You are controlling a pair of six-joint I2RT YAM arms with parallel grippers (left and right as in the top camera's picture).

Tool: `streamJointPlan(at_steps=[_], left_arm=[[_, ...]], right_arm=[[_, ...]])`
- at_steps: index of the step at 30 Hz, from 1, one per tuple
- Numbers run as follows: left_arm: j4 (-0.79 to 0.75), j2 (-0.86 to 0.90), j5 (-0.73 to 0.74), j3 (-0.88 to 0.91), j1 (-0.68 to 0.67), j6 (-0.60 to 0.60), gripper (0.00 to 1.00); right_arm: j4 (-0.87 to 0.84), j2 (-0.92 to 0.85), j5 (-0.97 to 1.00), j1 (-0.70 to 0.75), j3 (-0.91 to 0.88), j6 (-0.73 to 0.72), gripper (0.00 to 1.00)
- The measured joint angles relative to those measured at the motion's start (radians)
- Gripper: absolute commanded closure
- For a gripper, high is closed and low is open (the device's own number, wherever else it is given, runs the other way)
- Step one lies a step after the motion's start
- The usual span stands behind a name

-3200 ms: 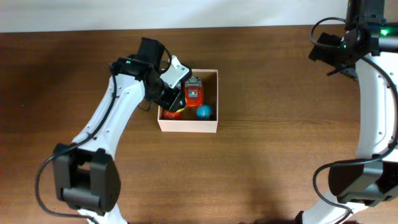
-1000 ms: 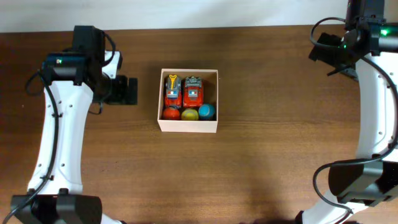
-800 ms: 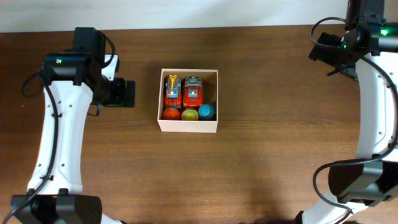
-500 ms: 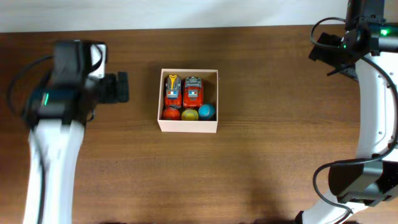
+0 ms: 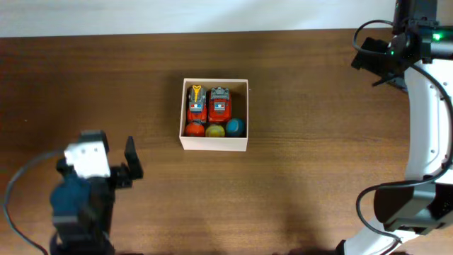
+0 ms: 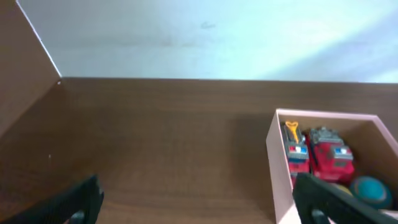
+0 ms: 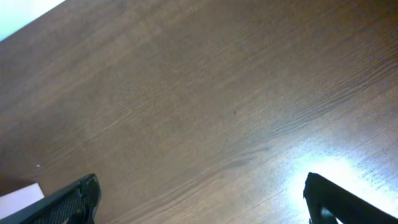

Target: Pack container

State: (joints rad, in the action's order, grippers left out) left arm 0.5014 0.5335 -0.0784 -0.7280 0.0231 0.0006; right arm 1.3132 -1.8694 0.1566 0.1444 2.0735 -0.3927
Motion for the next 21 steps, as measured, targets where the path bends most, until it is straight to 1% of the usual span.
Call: streamJointPlan(at_steps=[5, 6, 8, 17, 21], left_arm=[[-0.130, -0.174, 0.014, 0.167, 0.000, 0.003, 0.01], [-0.149, -0.197, 0.015, 0.192, 0.000, 0.003, 0.01], [-0.243, -0.238, 0.018, 0.261, 0.000, 0.003, 0.01], [-0.549, -0.399, 0.023, 0.581, 0.000, 0.002, 0.01], [-0.606, -0.460, 0.023, 0.675, 0.000, 0.003, 0.01]], right_arm=[[0.000, 0.000, 0.000, 0.000, 0.000, 0.000, 0.01], [0.000, 0.000, 0.000, 0.000, 0.000, -0.001, 0.01], [0.000, 0.000, 0.000, 0.000, 0.000, -0.001, 0.01], [0.000, 0.000, 0.000, 0.000, 0.000, -0.001, 0.01], [0.000, 0.000, 0.000, 0.000, 0.000, 0.000, 0.01]])
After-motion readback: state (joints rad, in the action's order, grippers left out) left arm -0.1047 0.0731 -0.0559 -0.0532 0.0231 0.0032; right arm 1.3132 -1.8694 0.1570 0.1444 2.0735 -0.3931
